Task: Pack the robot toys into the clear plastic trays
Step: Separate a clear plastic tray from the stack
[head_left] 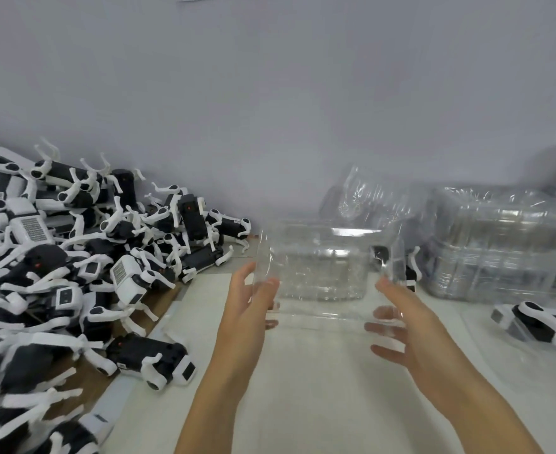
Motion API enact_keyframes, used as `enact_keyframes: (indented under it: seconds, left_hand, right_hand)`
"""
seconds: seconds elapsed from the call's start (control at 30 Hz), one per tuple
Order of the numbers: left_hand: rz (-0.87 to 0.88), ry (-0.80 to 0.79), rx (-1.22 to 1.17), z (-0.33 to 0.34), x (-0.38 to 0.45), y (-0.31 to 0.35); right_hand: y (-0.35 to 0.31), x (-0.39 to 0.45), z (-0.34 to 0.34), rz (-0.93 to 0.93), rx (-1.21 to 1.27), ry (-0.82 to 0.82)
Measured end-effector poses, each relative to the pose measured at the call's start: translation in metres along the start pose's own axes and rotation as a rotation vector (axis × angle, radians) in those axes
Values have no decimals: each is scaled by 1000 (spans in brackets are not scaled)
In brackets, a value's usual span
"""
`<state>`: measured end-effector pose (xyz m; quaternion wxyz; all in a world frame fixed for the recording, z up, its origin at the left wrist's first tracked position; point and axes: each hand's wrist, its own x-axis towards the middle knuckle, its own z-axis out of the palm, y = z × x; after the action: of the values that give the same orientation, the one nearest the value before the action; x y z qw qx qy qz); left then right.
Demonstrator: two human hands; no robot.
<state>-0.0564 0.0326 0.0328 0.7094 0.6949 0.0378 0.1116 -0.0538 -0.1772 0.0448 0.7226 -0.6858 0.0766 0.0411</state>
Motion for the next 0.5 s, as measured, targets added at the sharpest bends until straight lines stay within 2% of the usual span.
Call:
enact_keyframes:
  seconds: [0.13,0.23,0.3,0.37,0.43,0.5]
  left_hand:
    - [-152,54,73,-3,1,-1]
    - [-266,100,108,-8,0,0]
    - [-270,93,256,-10,-3,2]
    - [-127,179,426,-12,-4,4]
    - [97,338,520,-16,-4,12]
    - [226,508,633,-24,-5,20]
  right_hand:
    - [-4,1,-6,66,7,45]
    - [1,4,-7,119,-171,92]
    - [6,6,-8,137,-294,111]
    - [8,6,-9,139,-368,104]
    - [8,5,-10,147,-430,86]
    - [9,4,-11,147,-563,71]
